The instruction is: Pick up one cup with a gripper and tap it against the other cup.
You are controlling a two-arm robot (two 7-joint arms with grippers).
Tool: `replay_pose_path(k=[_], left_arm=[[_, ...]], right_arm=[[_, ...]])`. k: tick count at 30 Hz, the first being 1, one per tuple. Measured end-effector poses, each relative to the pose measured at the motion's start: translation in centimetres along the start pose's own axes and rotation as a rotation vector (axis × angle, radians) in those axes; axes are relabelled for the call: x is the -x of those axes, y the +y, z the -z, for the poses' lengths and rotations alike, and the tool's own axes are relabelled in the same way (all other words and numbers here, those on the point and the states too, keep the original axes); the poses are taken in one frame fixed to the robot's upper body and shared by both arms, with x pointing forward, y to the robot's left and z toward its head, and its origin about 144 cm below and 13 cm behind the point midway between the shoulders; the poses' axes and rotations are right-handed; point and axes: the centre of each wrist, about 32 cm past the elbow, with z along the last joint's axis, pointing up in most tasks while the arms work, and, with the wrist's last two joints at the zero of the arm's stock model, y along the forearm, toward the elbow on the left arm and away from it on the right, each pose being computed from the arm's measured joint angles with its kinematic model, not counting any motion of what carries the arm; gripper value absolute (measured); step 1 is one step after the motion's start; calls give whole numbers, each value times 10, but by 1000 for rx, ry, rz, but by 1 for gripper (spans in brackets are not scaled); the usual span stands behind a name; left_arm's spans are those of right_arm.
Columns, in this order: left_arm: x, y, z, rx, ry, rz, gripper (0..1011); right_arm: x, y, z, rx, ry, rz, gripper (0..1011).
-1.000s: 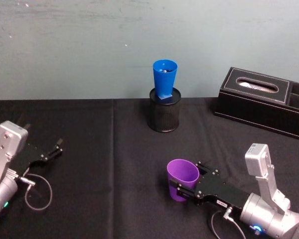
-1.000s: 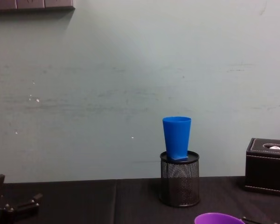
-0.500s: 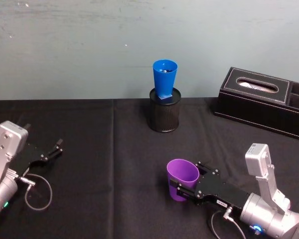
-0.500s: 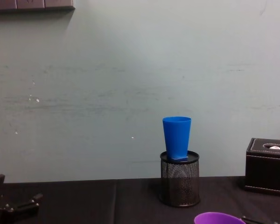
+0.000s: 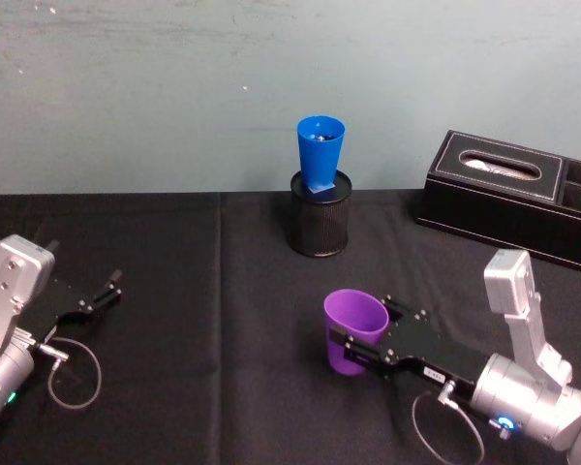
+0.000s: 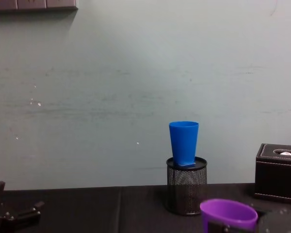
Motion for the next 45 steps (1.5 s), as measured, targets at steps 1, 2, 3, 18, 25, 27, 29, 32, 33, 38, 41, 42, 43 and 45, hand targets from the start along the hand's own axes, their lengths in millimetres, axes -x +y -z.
replay_pose_path(k=[1, 2, 3, 18, 25, 27, 29, 32, 33, 38, 41, 42, 43, 45], left_arm=[[0, 0, 0, 0, 0, 0, 1000], [0, 0, 0, 0, 0, 0, 1000], [0, 0, 0, 0, 0, 0, 1000], [0, 0, 0, 0, 0, 0, 1000], [0, 0, 0, 0, 0, 0, 1000], [0, 0, 0, 0, 0, 0, 1000], [0, 0, 0, 0, 0, 0, 1000], [0, 0, 0, 0, 0, 0, 1000], [0, 0, 0, 0, 0, 0, 1000], [0, 0, 0, 0, 0, 0, 1000], [0, 0, 0, 0, 0, 0, 1000], [0, 0, 0, 0, 0, 0, 1000], [0, 0, 0, 0, 0, 0, 1000], [0, 0, 0, 0, 0, 0, 1000]], right_arm=[[0, 1, -4, -1, -3, -2, 715], [-1, 1, -11, -1, -8, -5, 715], [-1, 2, -15, -1, -11, -9, 715], [-9, 12, -80, 17, -33, -15, 715], [-13, 17, -93, 22, -39, -26, 715], [-14, 18, -97, 19, -41, -28, 715], [-14, 19, -101, 15, -43, -30, 715], [-15, 20, -104, 11, -46, -32, 715], [-15, 20, -106, 10, -48, -33, 715], [-14, 21, -113, 12, -55, -37, 715], [-14, 22, -118, 8, -61, -40, 715], [-14, 22, -119, 7, -62, -40, 715], [-14, 23, -120, 7, -63, -40, 715], [-14, 23, -121, 5, -65, -40, 715]])
